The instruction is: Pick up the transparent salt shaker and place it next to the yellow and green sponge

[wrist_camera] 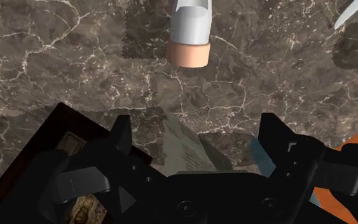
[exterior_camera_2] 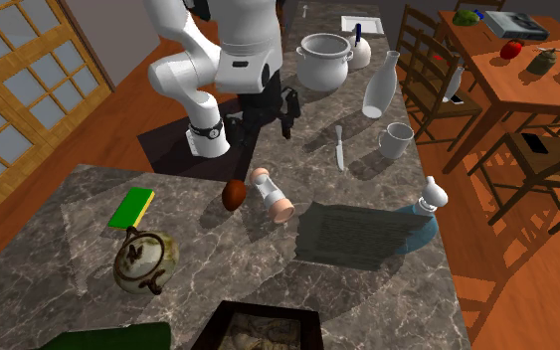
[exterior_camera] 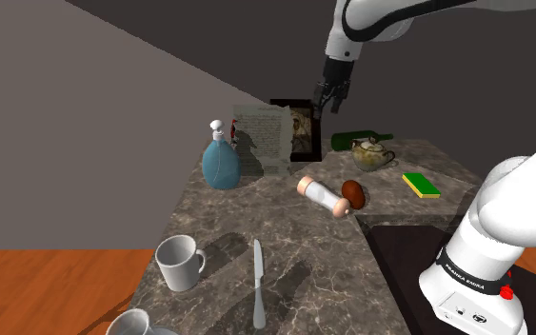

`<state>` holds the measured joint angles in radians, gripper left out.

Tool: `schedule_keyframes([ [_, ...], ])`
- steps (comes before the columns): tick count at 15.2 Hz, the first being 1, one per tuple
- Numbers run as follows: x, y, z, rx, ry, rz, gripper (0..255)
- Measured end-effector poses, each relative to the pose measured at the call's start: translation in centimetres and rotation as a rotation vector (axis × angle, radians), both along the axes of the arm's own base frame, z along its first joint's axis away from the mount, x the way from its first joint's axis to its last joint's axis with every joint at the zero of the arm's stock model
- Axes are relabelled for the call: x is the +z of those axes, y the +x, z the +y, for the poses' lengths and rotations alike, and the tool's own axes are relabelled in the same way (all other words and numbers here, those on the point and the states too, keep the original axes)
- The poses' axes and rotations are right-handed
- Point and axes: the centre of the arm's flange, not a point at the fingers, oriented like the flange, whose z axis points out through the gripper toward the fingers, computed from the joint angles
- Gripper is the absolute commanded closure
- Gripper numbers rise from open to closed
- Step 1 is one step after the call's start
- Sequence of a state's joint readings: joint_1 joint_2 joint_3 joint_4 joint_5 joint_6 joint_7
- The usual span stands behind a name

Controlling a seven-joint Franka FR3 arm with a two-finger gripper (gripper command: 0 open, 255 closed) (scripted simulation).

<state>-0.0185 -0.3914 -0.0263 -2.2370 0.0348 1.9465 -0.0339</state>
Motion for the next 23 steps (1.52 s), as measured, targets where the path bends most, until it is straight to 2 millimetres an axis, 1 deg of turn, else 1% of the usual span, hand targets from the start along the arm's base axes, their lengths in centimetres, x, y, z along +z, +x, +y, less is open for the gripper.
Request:
schedule_keyframes([
  [3, -4.0, -1.8, -0.1, 0.005, 0.016, -0.017, 0],
  [8, -10.1, -4.2, -0.1, 0.014, 0.044, -0.045, 0],
  [12, -15.0, -6.0, 0.5, 0.021, 0.066, -0.067, 0],
  [14, -17.4, -6.8, 0.1, 0.024, 0.078, -0.077, 0],
  [15, -18.9, -7.2, -0.1, 0.026, 0.084, -0.082, 0],
  [17, -21.2, -8.1, 0.2, 0.030, 0.096, -0.094, 0],
  [19, -22.8, -8.8, 0.5, 0.031, 0.100, -0.101, 0],
  [21, -24.3, -8.7, 0.6, 0.031, 0.100, -0.103, 0],
  [23, -25.2, -8.4, 0.7, 0.031, 0.101, -0.104, 0],
])
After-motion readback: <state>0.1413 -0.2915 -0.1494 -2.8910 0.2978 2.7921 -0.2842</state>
